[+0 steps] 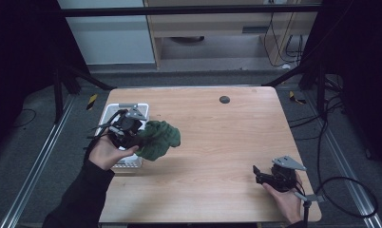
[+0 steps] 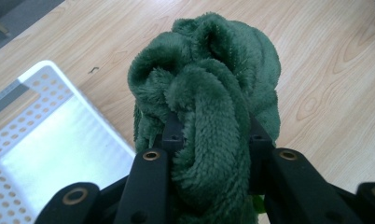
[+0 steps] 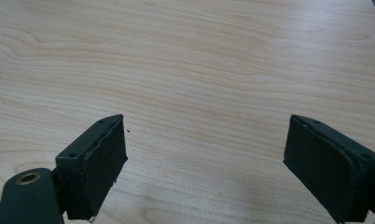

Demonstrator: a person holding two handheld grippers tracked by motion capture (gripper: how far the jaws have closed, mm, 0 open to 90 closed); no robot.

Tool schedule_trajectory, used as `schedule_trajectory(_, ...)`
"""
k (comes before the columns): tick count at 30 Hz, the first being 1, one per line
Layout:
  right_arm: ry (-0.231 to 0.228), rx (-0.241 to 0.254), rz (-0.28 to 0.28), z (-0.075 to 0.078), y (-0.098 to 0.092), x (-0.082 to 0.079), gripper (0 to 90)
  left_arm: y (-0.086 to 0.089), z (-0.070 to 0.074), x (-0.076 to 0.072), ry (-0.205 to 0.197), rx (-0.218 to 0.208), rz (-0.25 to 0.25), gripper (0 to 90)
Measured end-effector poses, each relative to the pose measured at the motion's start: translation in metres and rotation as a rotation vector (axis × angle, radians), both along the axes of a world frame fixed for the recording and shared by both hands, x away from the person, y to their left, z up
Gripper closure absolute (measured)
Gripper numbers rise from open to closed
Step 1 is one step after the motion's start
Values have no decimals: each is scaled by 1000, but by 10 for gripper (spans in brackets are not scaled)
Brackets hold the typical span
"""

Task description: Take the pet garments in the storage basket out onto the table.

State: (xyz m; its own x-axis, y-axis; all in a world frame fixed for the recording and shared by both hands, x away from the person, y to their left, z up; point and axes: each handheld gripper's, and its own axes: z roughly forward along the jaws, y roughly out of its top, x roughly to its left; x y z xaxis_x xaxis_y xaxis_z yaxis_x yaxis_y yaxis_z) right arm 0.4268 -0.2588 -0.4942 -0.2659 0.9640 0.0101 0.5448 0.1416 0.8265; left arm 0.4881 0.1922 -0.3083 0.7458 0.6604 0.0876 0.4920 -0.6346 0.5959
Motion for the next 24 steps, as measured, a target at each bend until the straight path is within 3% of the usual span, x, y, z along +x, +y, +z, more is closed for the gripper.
schedule_trajectory(24, -7, -3, 5, 0, 0, 1, 127, -48, -10, 8, 11, 16, -133, 687)
